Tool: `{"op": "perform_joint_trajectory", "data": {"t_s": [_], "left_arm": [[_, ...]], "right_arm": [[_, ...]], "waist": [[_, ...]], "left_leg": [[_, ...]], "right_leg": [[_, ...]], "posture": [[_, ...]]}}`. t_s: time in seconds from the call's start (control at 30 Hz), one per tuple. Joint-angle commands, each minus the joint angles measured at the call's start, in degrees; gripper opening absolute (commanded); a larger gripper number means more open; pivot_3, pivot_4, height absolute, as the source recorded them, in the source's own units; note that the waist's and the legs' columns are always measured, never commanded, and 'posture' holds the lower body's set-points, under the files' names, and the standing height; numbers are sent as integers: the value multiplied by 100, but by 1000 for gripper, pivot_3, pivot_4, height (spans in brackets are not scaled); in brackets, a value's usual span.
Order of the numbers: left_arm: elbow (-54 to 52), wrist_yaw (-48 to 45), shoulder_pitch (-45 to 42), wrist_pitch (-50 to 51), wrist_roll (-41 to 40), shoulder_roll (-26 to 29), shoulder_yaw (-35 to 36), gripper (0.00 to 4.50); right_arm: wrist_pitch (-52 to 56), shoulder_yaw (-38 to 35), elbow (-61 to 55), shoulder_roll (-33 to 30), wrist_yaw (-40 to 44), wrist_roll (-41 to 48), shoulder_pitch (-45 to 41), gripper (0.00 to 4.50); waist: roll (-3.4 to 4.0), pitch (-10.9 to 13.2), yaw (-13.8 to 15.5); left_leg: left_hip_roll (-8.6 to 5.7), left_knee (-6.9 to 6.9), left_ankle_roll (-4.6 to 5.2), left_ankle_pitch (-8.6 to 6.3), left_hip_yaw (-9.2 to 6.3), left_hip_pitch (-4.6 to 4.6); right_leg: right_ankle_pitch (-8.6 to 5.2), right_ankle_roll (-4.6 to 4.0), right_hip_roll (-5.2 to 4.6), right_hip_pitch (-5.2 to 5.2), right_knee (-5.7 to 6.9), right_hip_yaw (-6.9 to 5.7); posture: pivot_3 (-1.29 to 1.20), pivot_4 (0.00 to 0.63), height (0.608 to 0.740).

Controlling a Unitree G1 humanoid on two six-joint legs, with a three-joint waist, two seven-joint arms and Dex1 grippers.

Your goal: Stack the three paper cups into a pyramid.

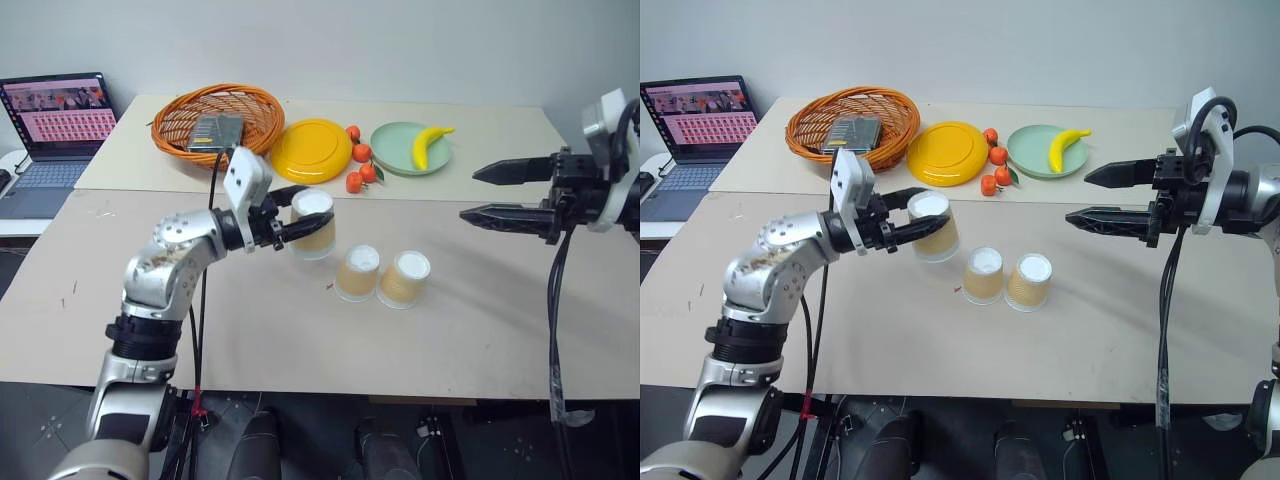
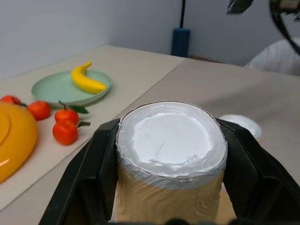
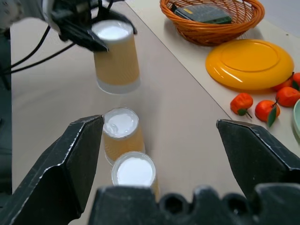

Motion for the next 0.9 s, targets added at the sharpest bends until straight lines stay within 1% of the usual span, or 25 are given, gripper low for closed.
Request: {"op": "perform_joint_trajectory", "data": {"t_s": [0.03,0.17,0.33,0.57,0.9], "left_arm": [[-206,-15,-547,330,-228,-40,-48,2521],[-18,-96,-987,419,-232,-276,-274,2521],[202,-302,-1251,353,-257,-644,-550,2521],[509,-433,-1250,97,-48,-979,-873,2521],[918,-206,-973,-602,490,-1297,-973,2521]], "right_arm": [[-198,-348,-40,-102,-57,8,136,4500],[-226,-519,-170,-71,-187,57,417,4500],[-213,-732,-443,-9,-401,115,811,4500],[-58,-1205,-927,8,-672,317,1399,4500],[216,-1670,-1440,-120,-929,662,1871,4500]], "waist": [[0,0,-10],[0,0,-15],[0,0,-25],[1,0,-27],[1,0,-17]], "left_leg": [[0,0,0,0,0,0],[-1,-2,0,0,0,0],[-1,1,0,0,-1,0],[-2,1,0,0,-1,0],[-3,6,0,0,-1,0]], "right_leg": [[0,0,0,0,-1,0],[0,1,0,0,0,1],[0,1,0,0,2,1],[0,1,0,0,2,3],[0,2,0,4,2,3]], "posture": [[0,150,732],[0,150,732],[0,150,732],[0,150,732],[0,150,732]]}}
